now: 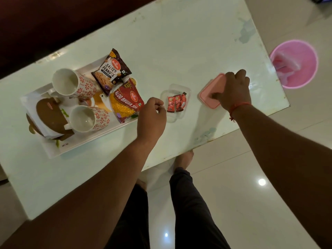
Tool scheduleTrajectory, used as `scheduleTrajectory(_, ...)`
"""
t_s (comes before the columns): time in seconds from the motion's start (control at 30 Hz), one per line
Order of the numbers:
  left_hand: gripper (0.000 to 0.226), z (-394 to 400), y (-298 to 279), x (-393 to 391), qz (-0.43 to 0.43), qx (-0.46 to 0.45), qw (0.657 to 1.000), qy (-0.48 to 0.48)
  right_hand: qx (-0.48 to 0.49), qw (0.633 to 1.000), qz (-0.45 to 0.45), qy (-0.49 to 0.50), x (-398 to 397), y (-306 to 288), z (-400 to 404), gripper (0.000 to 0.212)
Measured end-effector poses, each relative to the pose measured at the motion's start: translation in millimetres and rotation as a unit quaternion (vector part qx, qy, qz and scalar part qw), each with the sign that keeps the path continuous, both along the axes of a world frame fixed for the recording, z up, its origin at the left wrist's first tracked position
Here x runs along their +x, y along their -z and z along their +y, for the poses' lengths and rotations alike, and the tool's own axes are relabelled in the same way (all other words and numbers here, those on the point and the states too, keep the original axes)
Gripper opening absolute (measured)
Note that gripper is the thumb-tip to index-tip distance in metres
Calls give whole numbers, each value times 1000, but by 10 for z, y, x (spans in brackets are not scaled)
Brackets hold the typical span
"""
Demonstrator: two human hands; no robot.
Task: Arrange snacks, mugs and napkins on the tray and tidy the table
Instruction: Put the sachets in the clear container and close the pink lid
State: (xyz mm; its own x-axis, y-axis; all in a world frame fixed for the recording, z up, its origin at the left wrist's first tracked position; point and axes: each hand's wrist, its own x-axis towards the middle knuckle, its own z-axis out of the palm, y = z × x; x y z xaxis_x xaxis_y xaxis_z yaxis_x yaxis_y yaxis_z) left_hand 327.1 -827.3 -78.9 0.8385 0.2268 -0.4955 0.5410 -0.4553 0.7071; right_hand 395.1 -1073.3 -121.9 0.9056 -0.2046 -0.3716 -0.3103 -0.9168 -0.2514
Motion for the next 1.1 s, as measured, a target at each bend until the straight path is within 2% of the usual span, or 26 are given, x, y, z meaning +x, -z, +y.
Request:
scheduleTrajectory(0.1, 10, -8, -18, -8, 26, -50, 998, -22, 111, 988, -87, 55, -94, -206, 102, 31)
scheduleTrajectory(0.17, 9, -17, -73, 6, 44, -107, 993, -32, 121, 975, -184, 13, -233, -425, 282, 13)
scheduleTrajectory(0.23, 19, -40, -142, 34, 83, -192, 976, -58, 105, 957, -260, -67, -432, -602, 502, 11)
scheduleTrajectory(0.3, 32, -49, -186, 66, 137, -285, 944, -95, 86, 940, -295, -150, -687, -654, 752, 14)
scheduleTrajectory(0.37, 31, -45, -186, 93, 166, -305, 932, -103, 77, 927, -291, -224, -920, -619, 984, 12)
scheduleTrajectory(0.43, 24, -28, -178, 118, 151, -215, 963, -59, 84, 926, -260, -260, -1069, -535, 1124, 14)
scheduleTrajectory(0.5, 24, 5, -161, 144, 115, -132, 984, -22, 111, 935, -217, -258, -1120, -469, 1147, 32)
scheduleTrajectory(0.57, 21, 33, -147, 179, 84, -85, 993, -4, 147, 952, -170, -207, -1102, -454, 1131, 51)
scheduleTrajectory(0.63, 17, 23, -126, 228, 60, -48, 997, -3, 216, 966, -131, -60, -1057, -462, 1125, 54)
scheduleTrajectory(0.7, 16, -36, -95, 267, 41, -19, 999, -4, 304, 938, -99, 134, -964, -460, 1142, 43)
scheduleTrajectory(0.77, 18, -120, -66, 279, 24, 5, 1000, 4, 315, 918, -75, 229, -868, -418, 1168, 36)
scheduleTrajectory(0.97, 20, -232, 47, 353, -58, 132, 988, 56, 277, 921, -113, 249, -723, -271, 1342, 37)
scheduleTrajectory(1.1, 24, -244, 152, 396, -56, 207, 973, 81, 257, 924, -121, 257, -665, -148, 1404, 42)
